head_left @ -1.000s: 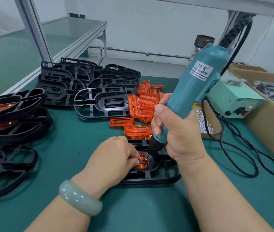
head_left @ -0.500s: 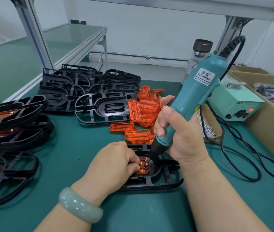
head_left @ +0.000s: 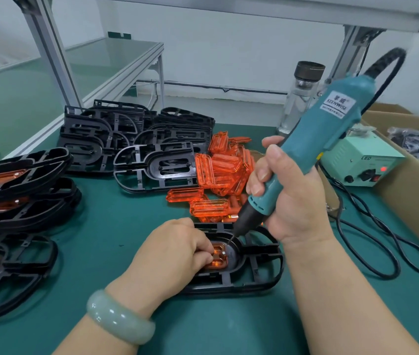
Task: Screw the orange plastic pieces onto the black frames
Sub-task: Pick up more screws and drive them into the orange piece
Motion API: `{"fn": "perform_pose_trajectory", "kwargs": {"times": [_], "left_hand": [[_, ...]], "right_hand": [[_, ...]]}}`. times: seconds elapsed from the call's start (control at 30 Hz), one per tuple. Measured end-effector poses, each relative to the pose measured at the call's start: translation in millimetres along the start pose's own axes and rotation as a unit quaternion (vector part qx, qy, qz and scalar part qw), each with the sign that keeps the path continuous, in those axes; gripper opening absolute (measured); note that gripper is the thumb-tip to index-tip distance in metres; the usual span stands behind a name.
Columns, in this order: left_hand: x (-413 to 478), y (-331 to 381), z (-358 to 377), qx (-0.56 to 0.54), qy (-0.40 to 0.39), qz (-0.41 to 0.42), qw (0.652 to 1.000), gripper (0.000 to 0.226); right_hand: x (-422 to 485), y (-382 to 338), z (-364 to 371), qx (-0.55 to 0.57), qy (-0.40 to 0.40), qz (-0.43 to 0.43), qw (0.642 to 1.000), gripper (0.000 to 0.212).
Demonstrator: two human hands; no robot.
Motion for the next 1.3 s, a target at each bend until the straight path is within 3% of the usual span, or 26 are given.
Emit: {"fn": "perform_pose_trajectory", "kwargs": {"times": [0.2,0.4,0.73,0.9,1.1,1.23,1.3], "left_hand": [[-0.4,-1.5,0.1,-0.001,-0.01,0.012,1.0,0.007],[-1.2,-3.4,-1.1,0.0,-0.029,0.02,0.999,0.011],[25.6,25.9,-16.1,0.029,0.008,0.021,0.999,0.015],[83.1,60.8,-11.2,0.002,0.034,0.081,0.996,0.025],[154.6,77.9,38.6,0.083,-0.061,0.09,0.991,0.04],[177.2,70.7,66.2,0.119,-0.126,0.043,0.984,0.053],[178.7,66.3,79.9,0.093,-0.165,0.02,0.982,0.044]], "right_hand": [[-5.8,23.8,-25.3,0.116,0.126,0.068,0.983,0.019],[-13.9,37.8,-59.7,0.216,0.234,0.102,0.942,0.012],[-18.6,46.0,-63.5,0.24,0.229,0.112,0.937,0.017],[-15.2,47.5,-66.6,0.246,0.221,0.117,0.936,0.015],[-11.9,47.8,-73.2,0.256,0.225,0.122,0.932,0.017],[-11.6,48.6,-75.0,0.254,0.225,0.123,0.932,0.015],[-11.3,48.7,-74.7,0.251,0.222,0.124,0.934,0.015]]}}
Point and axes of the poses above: each hand's wrist, its own x-axis towards the middle knuckle, its own z-axis out of the palm, y = z × x, the point moved 7 cm from there along x, towards the middle knuckle, and after that the axes turned 14 degrees about -x, right-handed, at the moved point
